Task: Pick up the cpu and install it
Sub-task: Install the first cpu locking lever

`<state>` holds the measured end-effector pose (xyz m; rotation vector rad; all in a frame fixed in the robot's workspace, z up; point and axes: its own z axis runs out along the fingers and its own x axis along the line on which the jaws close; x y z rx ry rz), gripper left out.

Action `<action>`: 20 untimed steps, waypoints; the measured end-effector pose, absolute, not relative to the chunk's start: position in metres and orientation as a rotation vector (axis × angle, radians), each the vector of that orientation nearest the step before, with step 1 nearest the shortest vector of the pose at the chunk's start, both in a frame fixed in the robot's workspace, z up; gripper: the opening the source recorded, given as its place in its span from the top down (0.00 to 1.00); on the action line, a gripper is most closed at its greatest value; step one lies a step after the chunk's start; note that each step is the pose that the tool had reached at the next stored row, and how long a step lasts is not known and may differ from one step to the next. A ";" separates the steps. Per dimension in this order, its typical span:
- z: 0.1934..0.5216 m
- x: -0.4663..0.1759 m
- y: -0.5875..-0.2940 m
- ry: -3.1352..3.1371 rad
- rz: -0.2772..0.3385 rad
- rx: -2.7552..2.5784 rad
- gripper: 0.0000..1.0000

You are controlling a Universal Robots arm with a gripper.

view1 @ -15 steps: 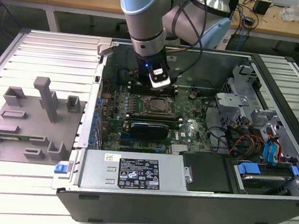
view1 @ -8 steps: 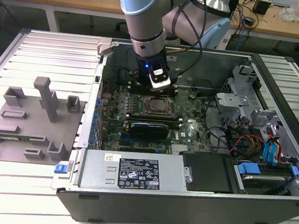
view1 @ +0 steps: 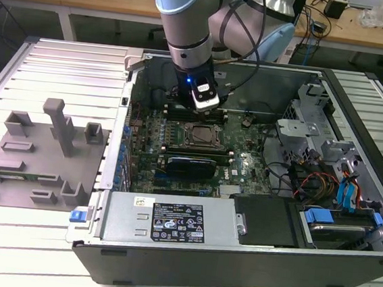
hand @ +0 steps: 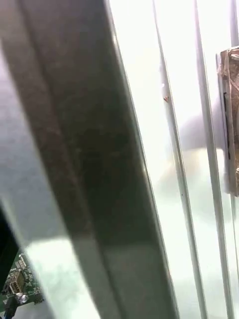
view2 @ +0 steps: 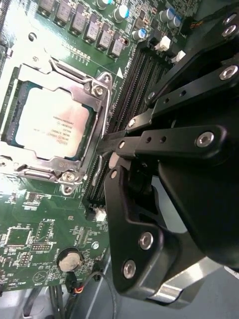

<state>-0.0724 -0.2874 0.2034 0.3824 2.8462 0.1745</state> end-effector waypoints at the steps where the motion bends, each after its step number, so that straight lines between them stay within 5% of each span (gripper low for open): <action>1: 0.203 -0.072 -0.287 2.846 0.174 0.382 0.89; 20: 0.194 -0.070 -0.287 2.846 0.152 0.379 0.89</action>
